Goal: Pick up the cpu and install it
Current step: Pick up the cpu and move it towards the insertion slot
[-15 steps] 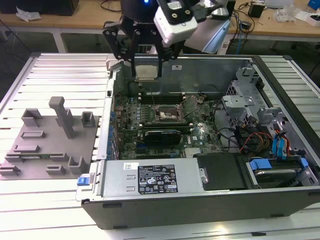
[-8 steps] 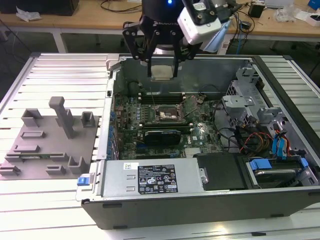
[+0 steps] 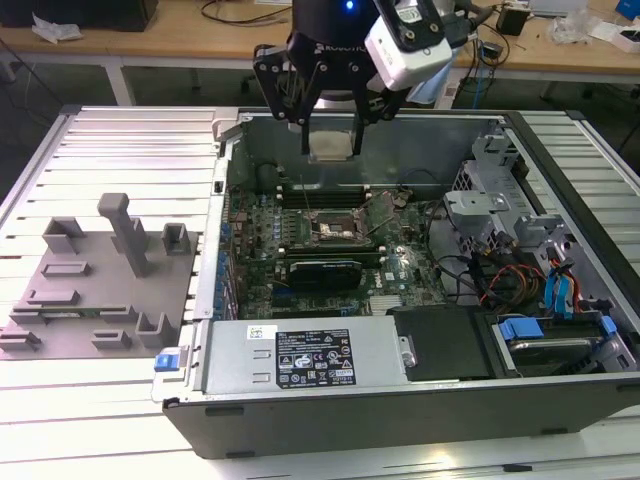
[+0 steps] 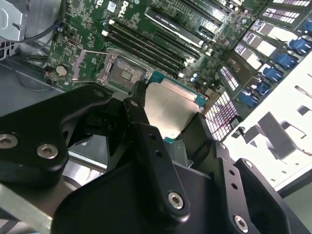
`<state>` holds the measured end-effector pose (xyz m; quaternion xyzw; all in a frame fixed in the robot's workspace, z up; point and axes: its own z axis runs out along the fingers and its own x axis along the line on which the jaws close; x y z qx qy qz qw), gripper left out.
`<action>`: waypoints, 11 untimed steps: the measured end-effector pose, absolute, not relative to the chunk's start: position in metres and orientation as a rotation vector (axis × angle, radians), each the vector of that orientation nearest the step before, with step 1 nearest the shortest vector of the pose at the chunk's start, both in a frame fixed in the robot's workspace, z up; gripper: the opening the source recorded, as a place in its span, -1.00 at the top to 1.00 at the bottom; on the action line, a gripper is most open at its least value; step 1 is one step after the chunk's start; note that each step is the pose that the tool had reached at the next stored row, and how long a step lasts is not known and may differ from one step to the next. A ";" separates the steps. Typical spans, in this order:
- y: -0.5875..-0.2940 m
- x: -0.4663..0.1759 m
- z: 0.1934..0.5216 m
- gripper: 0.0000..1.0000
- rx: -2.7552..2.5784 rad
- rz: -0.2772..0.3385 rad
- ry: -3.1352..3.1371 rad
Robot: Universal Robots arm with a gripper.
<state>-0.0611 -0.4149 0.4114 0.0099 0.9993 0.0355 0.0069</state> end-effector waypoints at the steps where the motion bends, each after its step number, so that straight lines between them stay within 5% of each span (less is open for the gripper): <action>1: -0.415 -0.061 0.410 -0.09 0.031 0.111 3.126; 11: -0.415 -0.046 0.388 -0.09 0.032 0.111 3.130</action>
